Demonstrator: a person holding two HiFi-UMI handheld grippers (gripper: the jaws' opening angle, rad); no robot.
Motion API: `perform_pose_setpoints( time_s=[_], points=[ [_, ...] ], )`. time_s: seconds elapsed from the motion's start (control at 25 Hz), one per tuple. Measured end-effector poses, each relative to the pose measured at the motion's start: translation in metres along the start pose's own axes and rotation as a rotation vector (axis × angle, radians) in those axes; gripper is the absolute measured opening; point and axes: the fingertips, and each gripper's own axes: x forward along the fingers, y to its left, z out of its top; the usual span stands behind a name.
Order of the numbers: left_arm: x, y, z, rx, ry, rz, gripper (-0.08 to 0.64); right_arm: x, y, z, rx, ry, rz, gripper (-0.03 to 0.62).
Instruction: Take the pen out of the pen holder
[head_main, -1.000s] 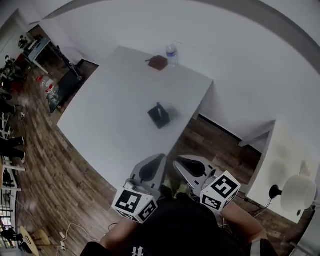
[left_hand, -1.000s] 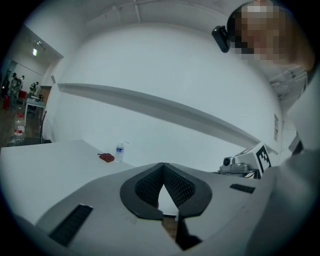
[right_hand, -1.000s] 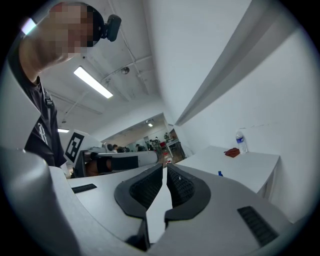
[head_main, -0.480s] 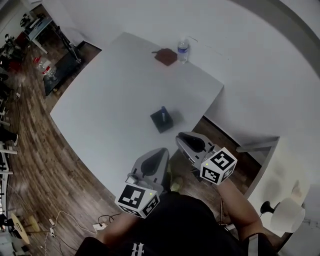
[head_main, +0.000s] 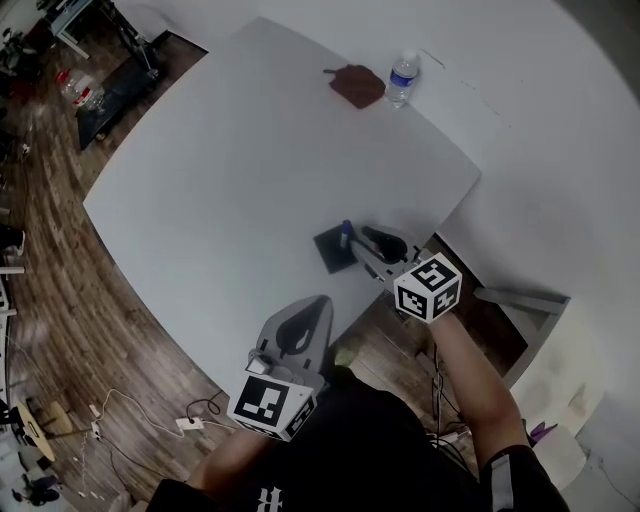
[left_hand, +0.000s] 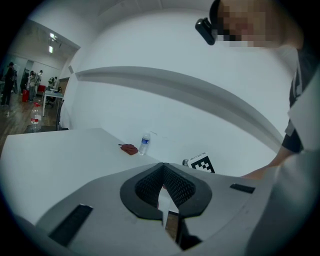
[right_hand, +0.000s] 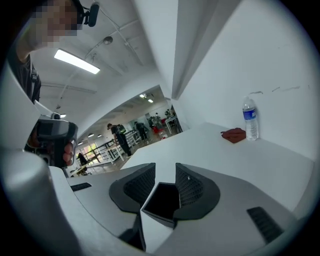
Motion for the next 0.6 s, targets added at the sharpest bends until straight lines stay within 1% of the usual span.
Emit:
perform_pose_setpoints(
  time_s=[0.12,0.28,0.48,0.6],
  points=[
    [0.006,0.015,-0.006,-0.021,0.018,0.023,0.005,0.024,-0.017,-0.016,-0.005,0.050,0.008,0.110],
    [0.010,0.031,-0.012,-0.047,0.033,0.052,0.005,0.045,-0.026,-0.031,-0.024,0.104,0.026,0.121],
    [0.011,0.041,-0.020,-0.076,0.044,0.076,0.005,0.059,-0.033,-0.044,-0.077,0.158,0.029,0.121],
    [0.010,0.044,-0.022,-0.083,0.049,0.085,0.005,0.061,-0.034,-0.045,-0.119,0.166,0.019,0.118]
  ],
)
